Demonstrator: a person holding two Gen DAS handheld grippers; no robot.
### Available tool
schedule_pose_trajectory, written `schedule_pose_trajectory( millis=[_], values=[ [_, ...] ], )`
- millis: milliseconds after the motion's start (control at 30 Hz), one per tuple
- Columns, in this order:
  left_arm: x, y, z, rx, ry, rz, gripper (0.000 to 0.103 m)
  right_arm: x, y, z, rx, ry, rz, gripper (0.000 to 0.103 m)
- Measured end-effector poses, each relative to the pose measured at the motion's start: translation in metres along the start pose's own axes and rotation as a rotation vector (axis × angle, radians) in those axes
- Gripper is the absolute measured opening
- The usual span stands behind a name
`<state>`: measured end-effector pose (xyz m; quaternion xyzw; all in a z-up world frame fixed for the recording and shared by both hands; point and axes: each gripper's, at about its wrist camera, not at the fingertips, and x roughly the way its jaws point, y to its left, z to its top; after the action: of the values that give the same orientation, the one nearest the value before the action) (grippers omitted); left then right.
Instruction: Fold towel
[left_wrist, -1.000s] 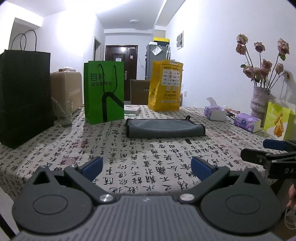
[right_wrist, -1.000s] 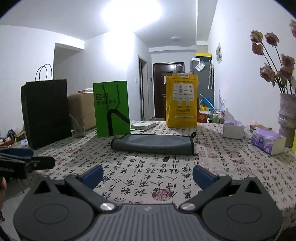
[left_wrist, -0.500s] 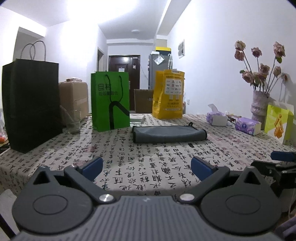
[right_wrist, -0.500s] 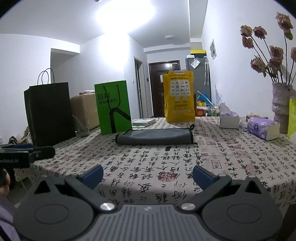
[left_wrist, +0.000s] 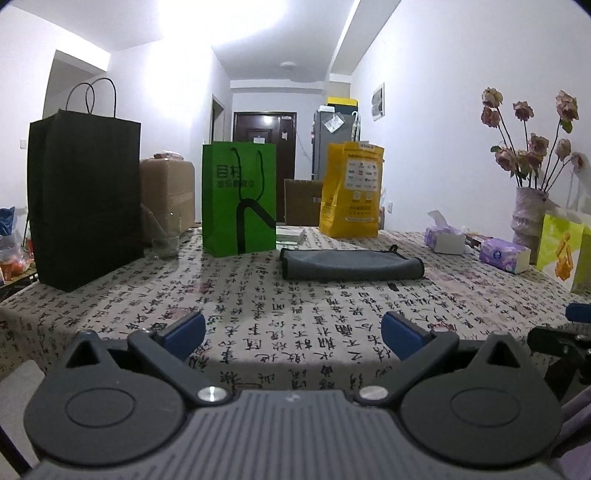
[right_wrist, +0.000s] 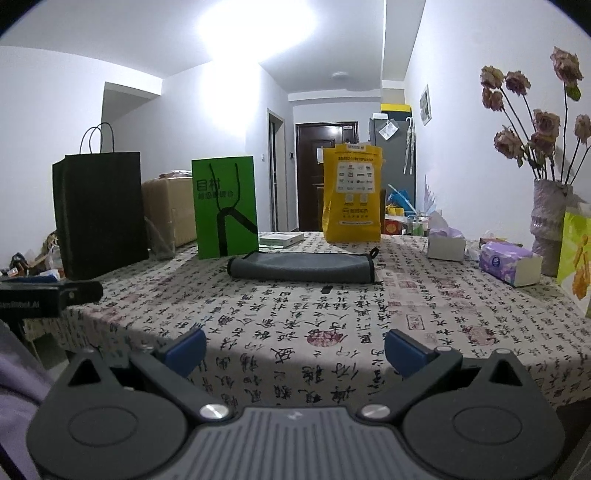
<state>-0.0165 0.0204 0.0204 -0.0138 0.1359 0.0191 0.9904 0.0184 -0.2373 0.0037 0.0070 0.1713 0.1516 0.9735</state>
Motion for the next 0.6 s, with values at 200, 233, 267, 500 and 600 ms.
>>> schedule_pose_trajectory(
  millis=[200, 233, 267, 500, 600],
  values=[
    [-0.0022, -0.0024, 0.0003, 0.007, -0.007, -0.003, 0.103, -0.0008, -0.0011, -0.0005, 0.004, 0.002, -0.001, 0.103],
    [-0.0024, -0.0027, 0.0004, 0.009, -0.008, -0.004, 0.103, -0.0005, -0.0016, -0.0005, 0.005, 0.002, -0.002, 0.103],
    [-0.0027, -0.003, 0.0002, 0.009, -0.008, -0.004, 0.103, 0.0, -0.0022, -0.0007, 0.007, 0.004, -0.002, 0.103],
    [-0.0025, -0.0033, 0.0002, 0.006, -0.006, -0.005, 0.103, 0.0026, -0.0038, -0.0014, 0.018, 0.013, 0.0, 0.103],
    [-0.0024, -0.0034, 0.0002, 0.006, -0.006, -0.005, 0.103, 0.0023, -0.0038, -0.0014, 0.017, 0.011, 0.0, 0.103]
  ],
)
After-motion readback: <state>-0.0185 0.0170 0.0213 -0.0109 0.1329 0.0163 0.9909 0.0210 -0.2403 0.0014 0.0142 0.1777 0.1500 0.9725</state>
